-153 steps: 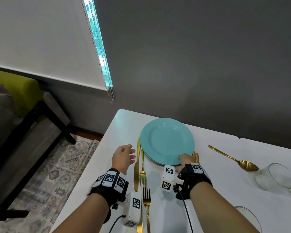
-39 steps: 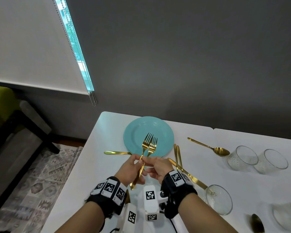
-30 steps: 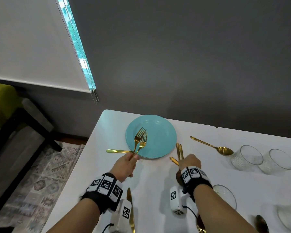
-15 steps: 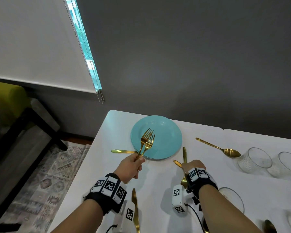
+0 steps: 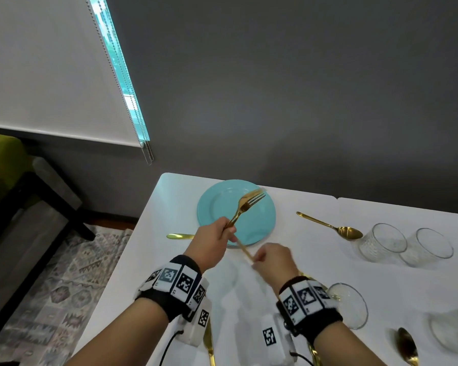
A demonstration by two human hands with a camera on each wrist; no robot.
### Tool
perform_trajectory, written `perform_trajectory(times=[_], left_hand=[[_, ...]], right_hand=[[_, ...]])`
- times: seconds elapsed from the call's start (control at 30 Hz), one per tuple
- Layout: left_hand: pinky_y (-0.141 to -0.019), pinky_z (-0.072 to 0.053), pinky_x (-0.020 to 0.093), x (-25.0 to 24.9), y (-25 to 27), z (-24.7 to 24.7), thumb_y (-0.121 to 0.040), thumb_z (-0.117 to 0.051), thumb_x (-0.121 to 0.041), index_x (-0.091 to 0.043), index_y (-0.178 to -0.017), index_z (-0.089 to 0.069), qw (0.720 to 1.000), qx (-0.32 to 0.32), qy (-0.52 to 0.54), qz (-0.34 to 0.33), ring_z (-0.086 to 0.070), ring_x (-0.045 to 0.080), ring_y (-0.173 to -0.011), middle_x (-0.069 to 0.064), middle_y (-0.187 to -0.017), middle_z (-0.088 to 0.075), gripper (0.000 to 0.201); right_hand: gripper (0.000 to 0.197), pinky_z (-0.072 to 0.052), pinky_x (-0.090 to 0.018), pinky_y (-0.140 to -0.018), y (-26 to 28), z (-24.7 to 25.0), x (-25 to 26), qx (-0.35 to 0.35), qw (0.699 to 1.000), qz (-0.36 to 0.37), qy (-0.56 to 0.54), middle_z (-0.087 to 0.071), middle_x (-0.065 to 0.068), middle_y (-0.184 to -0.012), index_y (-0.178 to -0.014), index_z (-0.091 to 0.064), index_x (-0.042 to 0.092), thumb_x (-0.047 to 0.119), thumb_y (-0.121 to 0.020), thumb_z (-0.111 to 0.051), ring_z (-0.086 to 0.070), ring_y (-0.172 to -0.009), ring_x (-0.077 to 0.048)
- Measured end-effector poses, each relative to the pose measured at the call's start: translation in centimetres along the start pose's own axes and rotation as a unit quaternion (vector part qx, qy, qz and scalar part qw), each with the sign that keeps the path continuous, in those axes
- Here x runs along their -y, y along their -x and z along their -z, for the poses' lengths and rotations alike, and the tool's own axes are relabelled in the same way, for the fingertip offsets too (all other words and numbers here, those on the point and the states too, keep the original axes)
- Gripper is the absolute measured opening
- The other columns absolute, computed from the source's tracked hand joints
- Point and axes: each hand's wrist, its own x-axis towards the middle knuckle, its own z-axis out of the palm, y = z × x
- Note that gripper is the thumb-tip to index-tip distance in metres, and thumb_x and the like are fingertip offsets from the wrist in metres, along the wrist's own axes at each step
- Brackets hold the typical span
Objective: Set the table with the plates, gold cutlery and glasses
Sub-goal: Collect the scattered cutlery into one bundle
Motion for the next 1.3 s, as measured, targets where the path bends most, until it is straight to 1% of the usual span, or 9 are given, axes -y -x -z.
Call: perform_trajectory(times=[0.2,0.37,0.6,0.7,0.77,1.0,1.13,1.2,1.3], left_hand=[[-0.077,-0.046,0.031,0.7,0.4,-1.1,-0.098,-0.039,-0.020,-0.014,-0.087,-0.048,0.987,0.121,-0.101,0.023,-0.062,0.026,-0.091,0.010,-0.097,-0.068,0.015],[-0.048,-0.045,0.022,0.9,1.1,-2.0,-0.100,-0.034,-0.022,-0.012,-0.090,-0.044,0.983,0.163,-0.033,0.074,-0.054,0.012,-0.050,0.000,-0.069,-0.057,0.017],[-0.046,-0.027,0.023,0.7,0.7,-3.8,-0.100,-0.032,-0.031,-0.017,-0.090,-0.044,0.977,0.155,0.076,0.125,-0.030,0.014,-0.047,0.001,-0.065,-0.039,0.021],[-0.041,-0.032,0.020,-0.2,1.2,-4.6,-0.100,-0.033,-0.025,-0.011,-0.095,-0.043,0.974,0.150,0.109,0.132,-0.036,0.015,-0.048,0.003,-0.067,-0.040,0.018],[-0.042,-0.042,0.022,-0.8,1.9,-5.4,-0.101,-0.032,-0.021,-0.008,-0.099,-0.042,0.970,0.145,0.142,0.135,-0.047,0.017,-0.051,0.005,-0.070,-0.046,0.016],[-0.045,-0.039,0.020,-1.7,5.8,-9.0,-0.100,-0.036,-0.020,-0.012,-0.089,-0.043,0.981,0.081,0.136,0.110,-0.047,0.012,-0.051,0.001,-0.069,-0.053,0.015],[-0.047,-0.037,0.022,-1.8,9.1,-11.7,-0.100,-0.036,-0.020,-0.013,-0.083,-0.041,0.975,0.055,0.164,0.138,-0.044,0.012,-0.052,0.002,-0.068,-0.051,0.019],[-0.048,-0.037,0.022,-1.8,10.6,-12.9,-0.100,-0.035,-0.021,-0.013,-0.083,-0.041,0.972,0.042,0.173,0.154,-0.044,0.013,-0.052,0.002,-0.068,-0.050,0.020],[-0.049,-0.037,0.024,-1.7,13.0,-14.3,-0.100,-0.035,-0.022,-0.013,-0.082,-0.041,0.968,0.026,0.185,0.170,-0.044,0.014,-0.052,0.003,-0.068,-0.050,0.021]], right_hand=[[0.026,-0.046,-0.033,-0.089,1.9,0.0,2.9,0.063,0.972,0.154,0.164,-0.065,-0.008,-0.115,-0.108,-0.065,0.016,0.006,-0.088,-0.052,-0.058,-0.111,-0.027],[0.022,-0.047,-0.033,-0.087,1.4,1.5,3.2,0.055,0.962,0.176,0.201,-0.065,-0.007,-0.111,-0.103,-0.067,0.017,0.010,-0.089,-0.052,-0.060,-0.108,-0.028],[0.016,-0.046,-0.021,-0.087,1.7,3.3,1.1,-0.117,0.977,0.174,0.025,-0.066,0.003,-0.109,-0.100,-0.071,0.017,0.016,-0.088,-0.059,-0.059,-0.102,-0.015],[0.013,-0.036,0.004,-0.063,2.7,5.3,-1.5,-0.150,0.980,0.094,-0.089,-0.065,0.005,-0.095,-0.098,-0.071,0.015,0.015,-0.087,-0.063,-0.057,-0.074,0.000],[0.009,-0.036,0.002,-0.058,3.7,6.6,-3.9,-0.153,0.980,0.054,-0.117,-0.065,0.006,-0.090,-0.094,-0.069,0.018,0.018,-0.085,-0.065,-0.053,-0.071,0.000],[0.021,-0.040,-0.010,-0.050,9.8,5.9,-10.4,0.052,0.998,0.008,-0.028,-0.061,0.008,-0.073,-0.066,-0.057,0.022,0.023,-0.084,-0.067,-0.051,-0.055,0.000],[0.031,-0.037,-0.013,-0.048,12.7,1.7,-13.7,0.196,0.975,-0.033,0.100,-0.062,-0.005,-0.077,-0.063,-0.052,0.016,0.033,-0.086,-0.063,-0.050,-0.054,-0.009],[0.032,-0.040,-0.016,-0.053,13.1,-0.7,-15.1,0.205,0.972,-0.050,0.107,-0.057,-0.003,-0.079,-0.065,-0.051,0.018,0.040,-0.083,-0.064,-0.056,-0.069,-0.014],[0.033,-0.049,-0.024,-0.079,13.0,-3.5,-16.5,0.152,0.980,-0.063,0.109,-0.062,-0.007,-0.109,-0.100,-0.058,0.012,0.040,-0.083,-0.064,-0.060,-0.104,-0.021]])
